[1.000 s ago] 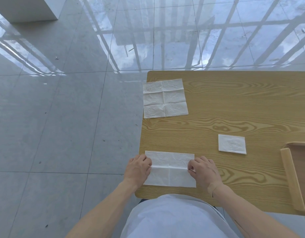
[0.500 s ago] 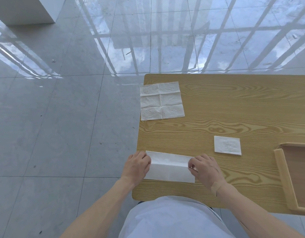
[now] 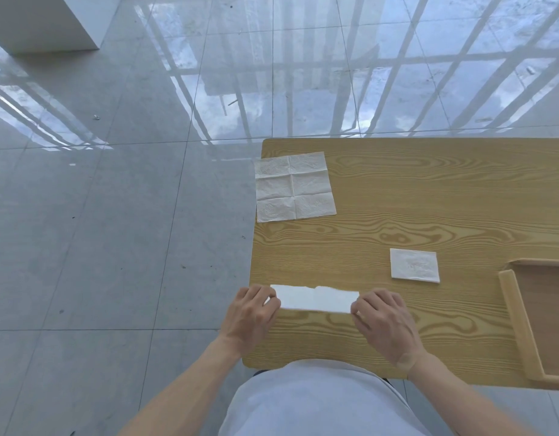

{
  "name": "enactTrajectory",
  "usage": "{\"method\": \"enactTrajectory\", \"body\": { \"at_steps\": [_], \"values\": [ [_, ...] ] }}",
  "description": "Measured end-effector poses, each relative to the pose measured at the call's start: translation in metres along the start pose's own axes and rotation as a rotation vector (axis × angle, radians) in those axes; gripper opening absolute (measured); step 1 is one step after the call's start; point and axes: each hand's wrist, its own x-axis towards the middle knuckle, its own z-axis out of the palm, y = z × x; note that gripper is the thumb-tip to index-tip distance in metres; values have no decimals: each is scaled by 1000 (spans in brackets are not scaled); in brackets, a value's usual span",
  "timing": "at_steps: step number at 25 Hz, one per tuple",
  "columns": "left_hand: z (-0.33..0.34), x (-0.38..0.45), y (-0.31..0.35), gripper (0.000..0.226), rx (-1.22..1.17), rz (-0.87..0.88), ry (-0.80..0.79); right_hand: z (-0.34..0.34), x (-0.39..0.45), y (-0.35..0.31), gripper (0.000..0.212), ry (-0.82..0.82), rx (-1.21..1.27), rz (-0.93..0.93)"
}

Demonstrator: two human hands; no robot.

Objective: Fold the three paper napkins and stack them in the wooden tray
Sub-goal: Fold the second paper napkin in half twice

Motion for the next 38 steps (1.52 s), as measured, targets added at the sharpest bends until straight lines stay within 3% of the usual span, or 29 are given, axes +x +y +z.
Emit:
{"method": "enactTrajectory", "body": {
  "at_steps": [7,10,15,20,34,38],
  "values": [
    [14,-27,15,20,21,-57,-175,19,-26,-16,29,-180,15,107],
    [13,-23,23,17,-18,-57,-205,19,-22,-24,51,-238,12,132],
    [29,-9,44,71,53,-26,-502,33,-4,-43,77,-395,-139,-28],
    [48,-6,48,74,54,-46,-638,50,-6,-38,79,-488,-129,-70],
    [39,-43,-2,72,93,-144,-620,49,-39,5,79,-547,-138,181],
    [30,-36,0,73,24,-165,-555,47,-44,8,90,-550,-97,328]
  ]
}}
